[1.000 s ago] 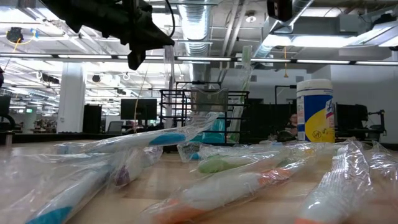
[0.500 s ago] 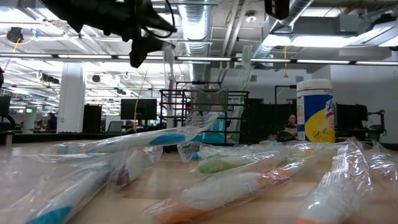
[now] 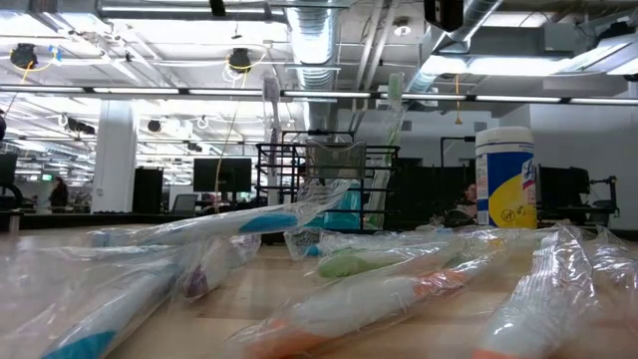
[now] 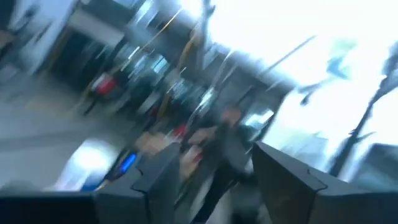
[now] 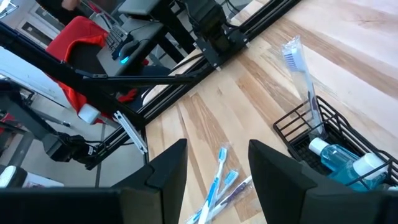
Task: Pick & Place toothbrushing station
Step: Put the purple toothbrush into the black wire organizer
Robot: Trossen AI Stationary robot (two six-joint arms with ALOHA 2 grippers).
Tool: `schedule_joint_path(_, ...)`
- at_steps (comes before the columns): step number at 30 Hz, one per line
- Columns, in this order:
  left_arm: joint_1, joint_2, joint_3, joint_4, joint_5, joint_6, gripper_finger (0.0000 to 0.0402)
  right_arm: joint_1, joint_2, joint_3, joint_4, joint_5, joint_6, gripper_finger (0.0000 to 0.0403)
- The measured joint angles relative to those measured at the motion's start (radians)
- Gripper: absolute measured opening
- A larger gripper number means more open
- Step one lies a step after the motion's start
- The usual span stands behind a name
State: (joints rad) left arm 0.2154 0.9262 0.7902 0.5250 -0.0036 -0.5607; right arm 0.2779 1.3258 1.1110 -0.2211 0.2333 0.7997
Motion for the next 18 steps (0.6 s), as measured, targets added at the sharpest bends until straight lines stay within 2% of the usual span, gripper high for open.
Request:
schedule_joint_path(4, -0.043, -0.071, 0.034, 0.144, 0.035, -0.073, 0.0175, -0.007, 0.000, 0.000, 0.036, -0.001, -0.052, 0.0161)
schedule_joint_path(6, -0.089, -0.092, 0.042, 0.119, 0.037, -0.134, 0.0172, -0.016, -0.001, 0.000, 0.055, -0.015, -0.079, 0.0161)
schedule_joint_path(8, -0.170, -0.096, 0.053, 0.004, 0.024, -0.178, 0.0171, -0.028, -0.001, 0.000, 0.061, -0.041, -0.092, 0.0161)
schedule_joint_path(12, -0.384, -0.056, 0.050, -0.257, -0.122, -0.235, 0.0171, -0.040, -0.001, 0.000, 0.062, -0.084, -0.114, 0.0161)
schedule_joint_path(18, -0.634, 0.039, 0.053, -0.288, -0.339, -0.420, 0.0171, -0.034, -0.001, 0.000, 0.085, -0.139, -0.159, 0.0161)
